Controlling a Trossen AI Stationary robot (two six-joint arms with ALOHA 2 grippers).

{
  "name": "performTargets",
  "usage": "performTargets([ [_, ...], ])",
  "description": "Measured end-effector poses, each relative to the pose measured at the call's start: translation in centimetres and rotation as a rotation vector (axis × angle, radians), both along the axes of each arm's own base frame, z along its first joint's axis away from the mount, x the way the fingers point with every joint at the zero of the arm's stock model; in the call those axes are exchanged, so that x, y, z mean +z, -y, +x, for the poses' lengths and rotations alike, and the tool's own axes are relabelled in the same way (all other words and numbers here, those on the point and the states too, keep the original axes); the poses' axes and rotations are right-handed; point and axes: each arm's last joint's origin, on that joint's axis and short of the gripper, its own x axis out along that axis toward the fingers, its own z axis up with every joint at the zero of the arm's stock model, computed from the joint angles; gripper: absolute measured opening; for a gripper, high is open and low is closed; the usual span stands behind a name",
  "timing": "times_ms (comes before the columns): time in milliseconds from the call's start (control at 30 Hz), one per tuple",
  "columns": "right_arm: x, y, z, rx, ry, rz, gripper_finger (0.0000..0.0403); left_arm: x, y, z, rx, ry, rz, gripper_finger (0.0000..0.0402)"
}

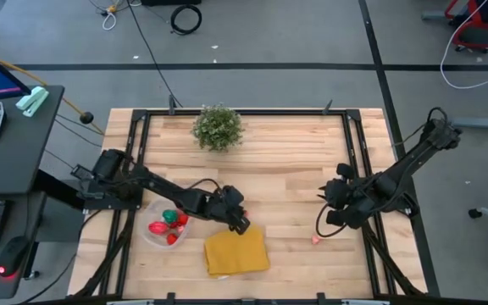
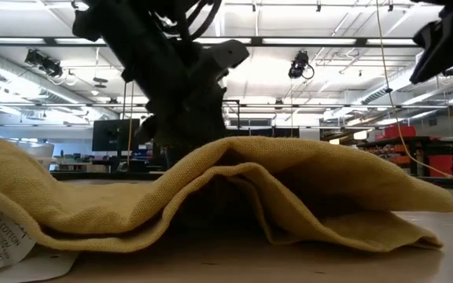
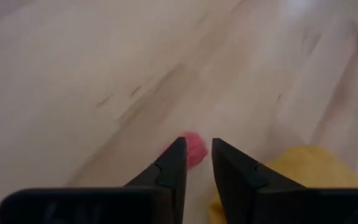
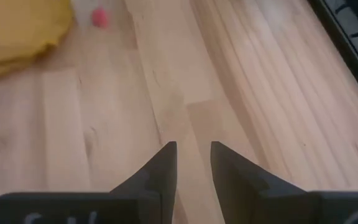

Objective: Pick and placing Produce into tupperware
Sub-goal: Put the peach into the transparent bin

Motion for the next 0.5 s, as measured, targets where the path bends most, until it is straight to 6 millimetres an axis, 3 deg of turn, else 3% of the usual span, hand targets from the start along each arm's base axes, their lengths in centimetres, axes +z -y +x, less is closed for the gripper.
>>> performTargets([
  [233, -0.9, 0.0, 0.1, -0.018, -0.005, 0.0, 0.0105, -1.1, 0.3, 0.6, -0.024, -0.02, 0.024, 0.0077],
  [500, -0.7, 0.0, 0.1, -0.017, 0.008, 0.01, 0.0105, -1.5, -0.3, 1.0, -0.043, -0.026, 0.047, 0.0113],
])
